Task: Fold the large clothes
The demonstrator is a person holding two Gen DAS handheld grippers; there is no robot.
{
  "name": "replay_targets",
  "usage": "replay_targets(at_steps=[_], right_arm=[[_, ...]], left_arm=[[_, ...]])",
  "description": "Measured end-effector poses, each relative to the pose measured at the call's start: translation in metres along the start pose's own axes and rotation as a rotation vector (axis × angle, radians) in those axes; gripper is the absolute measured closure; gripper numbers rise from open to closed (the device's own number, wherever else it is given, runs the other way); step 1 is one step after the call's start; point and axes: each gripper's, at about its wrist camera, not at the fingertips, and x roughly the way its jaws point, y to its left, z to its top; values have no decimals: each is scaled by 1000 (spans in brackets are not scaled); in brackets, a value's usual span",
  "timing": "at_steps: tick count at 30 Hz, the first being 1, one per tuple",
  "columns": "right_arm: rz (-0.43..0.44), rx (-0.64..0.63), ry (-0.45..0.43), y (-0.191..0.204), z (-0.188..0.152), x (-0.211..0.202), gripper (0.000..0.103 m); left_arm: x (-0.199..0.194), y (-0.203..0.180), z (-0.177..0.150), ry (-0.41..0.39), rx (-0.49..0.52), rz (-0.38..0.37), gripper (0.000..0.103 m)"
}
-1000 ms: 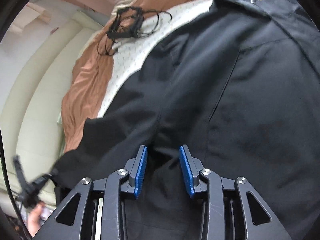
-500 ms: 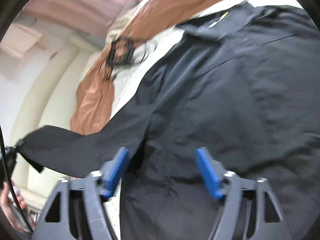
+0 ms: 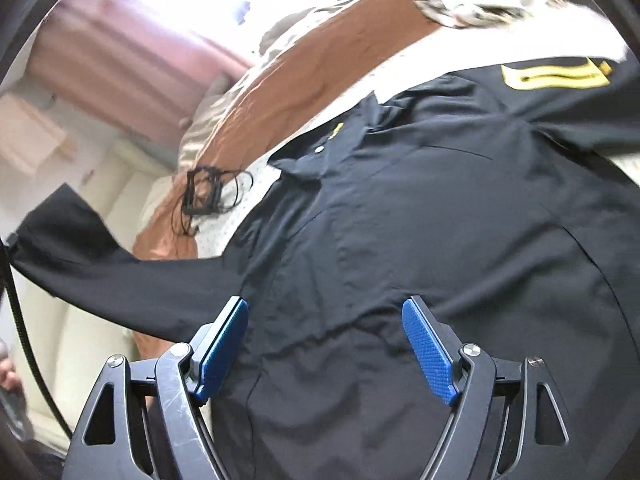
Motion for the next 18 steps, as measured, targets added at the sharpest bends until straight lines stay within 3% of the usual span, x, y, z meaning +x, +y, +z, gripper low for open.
replay_targets(at_steps=[5,11,14,16,18], right_arm=[[-88,-8,-54,-14,12,-10,23],[-110,43,-37,-31,19,0,23],[-137,65,-47,-39,23,-2,23],[-144,88,-48,-46,26,-3,23],[-142,131,-49,-55,28,-6,23]], left_arm=[[23,-29,-16,33,10,-112,103],[58,-60,-52,103,-29,-239,103],[76,-75,-66,160,-77,-266,101],[92,-79,-83,236,-155,-283,83],[101,-83,-98,272,-210,-291,30]])
